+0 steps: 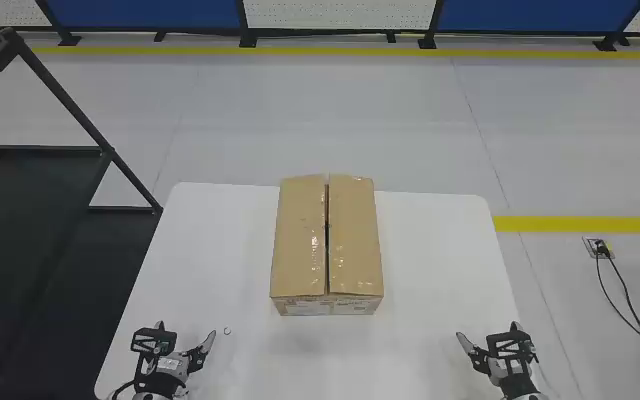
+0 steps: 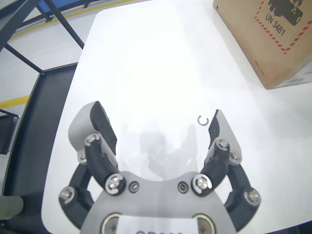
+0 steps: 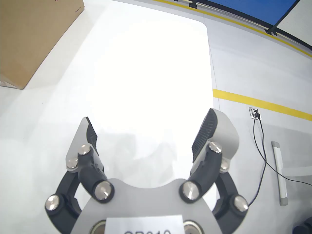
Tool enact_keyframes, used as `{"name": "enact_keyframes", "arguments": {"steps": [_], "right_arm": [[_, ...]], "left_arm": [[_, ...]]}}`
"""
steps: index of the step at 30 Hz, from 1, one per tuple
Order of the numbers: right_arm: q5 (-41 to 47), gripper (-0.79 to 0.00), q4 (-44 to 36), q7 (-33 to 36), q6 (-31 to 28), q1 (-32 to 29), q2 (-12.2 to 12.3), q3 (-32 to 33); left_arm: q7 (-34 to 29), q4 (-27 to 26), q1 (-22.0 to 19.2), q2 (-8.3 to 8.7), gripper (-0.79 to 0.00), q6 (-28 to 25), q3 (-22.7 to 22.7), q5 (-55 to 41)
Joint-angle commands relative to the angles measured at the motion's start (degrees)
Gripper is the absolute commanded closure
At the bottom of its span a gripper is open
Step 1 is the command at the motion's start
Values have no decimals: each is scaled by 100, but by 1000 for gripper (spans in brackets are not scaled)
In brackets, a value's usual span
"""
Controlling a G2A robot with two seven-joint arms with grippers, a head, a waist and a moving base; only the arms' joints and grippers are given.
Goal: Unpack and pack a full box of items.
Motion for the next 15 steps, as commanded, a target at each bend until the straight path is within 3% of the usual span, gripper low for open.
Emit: {"name": "enact_keyframes", "arguments": {"steps": [1, 12, 15], "right_arm": [[0, -784, 0, 0, 0, 0, 0, 0], [5, -785, -22, -24, -72, 3, -1, -35], [-161, -785, -57, -84, -260, 46, 0, -114]], "left_arm": [[0, 0, 0, 0, -785, 0, 0, 0], [34, 6, -17, -2, -785, -14, -6, -21], [221, 35, -46, -13, -785, -292, -90, -485]]}}
